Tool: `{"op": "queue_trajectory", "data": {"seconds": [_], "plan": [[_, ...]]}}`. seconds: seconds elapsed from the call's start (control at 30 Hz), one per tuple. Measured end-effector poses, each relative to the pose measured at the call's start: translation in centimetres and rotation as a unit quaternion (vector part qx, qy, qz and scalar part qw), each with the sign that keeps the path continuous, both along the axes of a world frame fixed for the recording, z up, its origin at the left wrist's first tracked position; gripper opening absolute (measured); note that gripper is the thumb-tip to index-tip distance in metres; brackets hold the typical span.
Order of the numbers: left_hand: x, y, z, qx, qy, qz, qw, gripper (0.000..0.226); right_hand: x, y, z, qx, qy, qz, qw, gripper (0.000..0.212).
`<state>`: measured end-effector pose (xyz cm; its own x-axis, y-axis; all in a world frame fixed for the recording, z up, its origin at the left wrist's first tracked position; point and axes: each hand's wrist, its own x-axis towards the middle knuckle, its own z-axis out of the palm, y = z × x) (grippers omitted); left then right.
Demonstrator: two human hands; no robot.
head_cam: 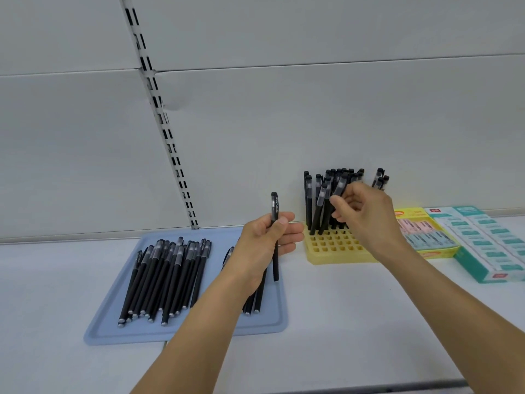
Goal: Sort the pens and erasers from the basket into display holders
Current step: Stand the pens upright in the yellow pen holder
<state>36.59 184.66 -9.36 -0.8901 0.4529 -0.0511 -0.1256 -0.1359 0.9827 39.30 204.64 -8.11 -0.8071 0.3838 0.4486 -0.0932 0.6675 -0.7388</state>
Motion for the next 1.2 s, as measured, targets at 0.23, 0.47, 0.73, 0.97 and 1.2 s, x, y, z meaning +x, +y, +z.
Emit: {"op": "queue_trajectory", "data": {"seconds": [0.23,0.47,0.73,0.97,1.2], "plan": [[-0.1,0.2,0.0,-0.004,-0.001,-0.005,1.0,0.024,-0.5,-0.4,-0.7,0.024,-0.056,0.015,0.998,0.015],[0.6,1.7,0.3,-0.056,0.05,-0.046,0.996,0.024,1.8,-1.7,0.3,0.002,-0.002,0.025,1.0,0.019],[0.9,3.4,-0.2,-0.246,0.23,-0.058,0.94,0.033,2.2,-0.5,2.4,-0.118,0.036,0.072,0.99,0.009],[0.9,2.3,-2.5,-0.459,0.393,-0.121,0.788,0.044,1.1,1.6,1.7,-0.081,0.021,0.027,0.996,0.01],[0.8,2.4,-2.5,-0.466,0.405,-0.117,0.778,0.044,0.1,1.6,1.4,-0.01,-0.007,0.026,1.0,0.012]]}}
